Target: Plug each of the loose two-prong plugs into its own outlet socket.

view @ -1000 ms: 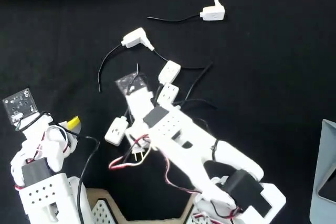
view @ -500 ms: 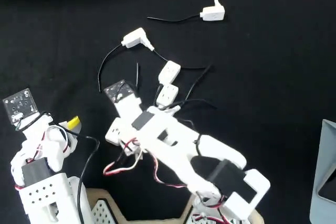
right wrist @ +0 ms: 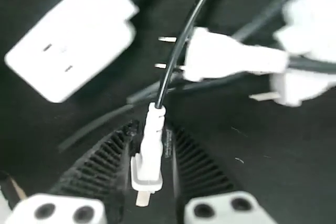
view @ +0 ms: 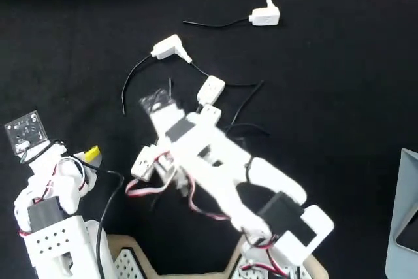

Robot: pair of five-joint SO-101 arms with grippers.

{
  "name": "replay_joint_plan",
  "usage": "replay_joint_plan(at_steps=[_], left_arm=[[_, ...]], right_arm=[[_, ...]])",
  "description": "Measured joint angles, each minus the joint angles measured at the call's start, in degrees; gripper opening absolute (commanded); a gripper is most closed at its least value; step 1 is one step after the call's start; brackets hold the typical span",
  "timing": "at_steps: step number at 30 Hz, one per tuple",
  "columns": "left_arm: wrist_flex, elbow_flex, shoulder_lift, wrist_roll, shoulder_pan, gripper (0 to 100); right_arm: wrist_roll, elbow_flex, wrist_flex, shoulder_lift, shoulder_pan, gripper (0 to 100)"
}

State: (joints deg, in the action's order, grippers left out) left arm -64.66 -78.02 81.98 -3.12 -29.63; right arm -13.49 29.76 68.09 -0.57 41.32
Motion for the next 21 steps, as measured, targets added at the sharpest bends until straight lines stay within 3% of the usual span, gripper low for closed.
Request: replay_joint_plan(at_steps=[12,16,21], left_arm=[[0.00,0.00,0.00,0.00,0.00,31],[0.00,0.00,0.00,0.00,0.00,31],[0.00,0.00,0.00,0.00,0.00,31]], right_arm=[[19.52,1.23,3.69,5.36,-16.79,3.0],[21.19,3.96,3.69,5.45,-18.64,15.8],[20.75,5.10,3.69,4.48,-18.81,12.9]])
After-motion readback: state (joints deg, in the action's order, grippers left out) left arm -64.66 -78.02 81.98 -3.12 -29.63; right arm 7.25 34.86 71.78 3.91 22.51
